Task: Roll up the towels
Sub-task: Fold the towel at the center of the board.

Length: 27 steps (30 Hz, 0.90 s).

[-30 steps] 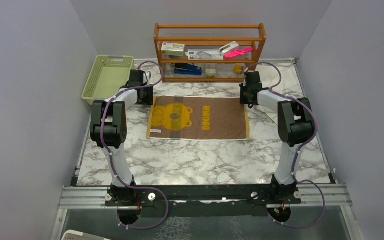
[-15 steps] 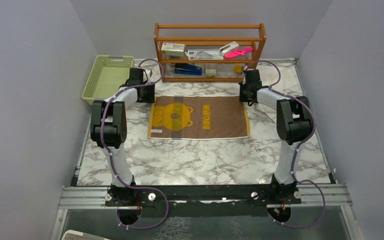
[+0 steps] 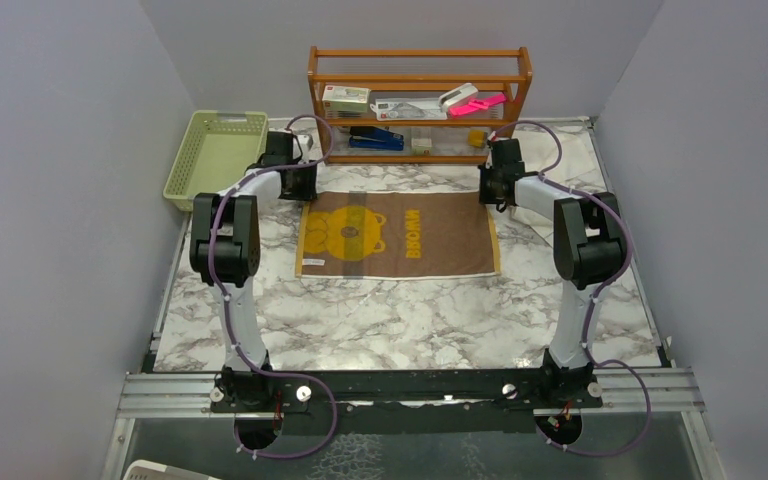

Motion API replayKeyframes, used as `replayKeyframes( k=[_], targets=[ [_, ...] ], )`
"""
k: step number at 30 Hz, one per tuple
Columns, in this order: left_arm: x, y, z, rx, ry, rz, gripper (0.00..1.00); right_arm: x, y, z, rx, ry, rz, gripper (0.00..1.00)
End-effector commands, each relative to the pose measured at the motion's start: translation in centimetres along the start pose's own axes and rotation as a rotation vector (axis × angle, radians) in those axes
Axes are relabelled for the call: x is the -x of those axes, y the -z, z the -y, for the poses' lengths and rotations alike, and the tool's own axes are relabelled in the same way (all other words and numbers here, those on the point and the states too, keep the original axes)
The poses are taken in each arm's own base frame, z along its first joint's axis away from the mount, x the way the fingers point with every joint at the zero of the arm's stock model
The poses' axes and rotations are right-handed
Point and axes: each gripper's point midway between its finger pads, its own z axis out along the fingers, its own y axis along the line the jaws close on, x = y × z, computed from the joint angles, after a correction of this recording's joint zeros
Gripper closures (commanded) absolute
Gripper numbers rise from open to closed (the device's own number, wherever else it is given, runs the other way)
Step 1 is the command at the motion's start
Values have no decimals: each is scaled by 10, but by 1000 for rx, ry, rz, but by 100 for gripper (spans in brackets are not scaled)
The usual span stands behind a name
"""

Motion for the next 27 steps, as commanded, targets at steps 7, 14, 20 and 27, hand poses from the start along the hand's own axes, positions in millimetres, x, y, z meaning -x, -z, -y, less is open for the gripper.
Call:
replayKeyframes(
  k=[7,14,20,27],
  targets=[
    [-37,-27,-1,98,-108,-135,75,-17,-6,-4,31,12,-41,99],
    [-39,-16,-10,181,-147,-155,100,-6,2,-1,11,5,-3,99],
    [8,33,-3,207,-123,-6,100,42,43,-2,10,-120,204,99],
    [11,78,12,163,-28,147,100,54,59,15,-88,-193,256,99]
  ],
)
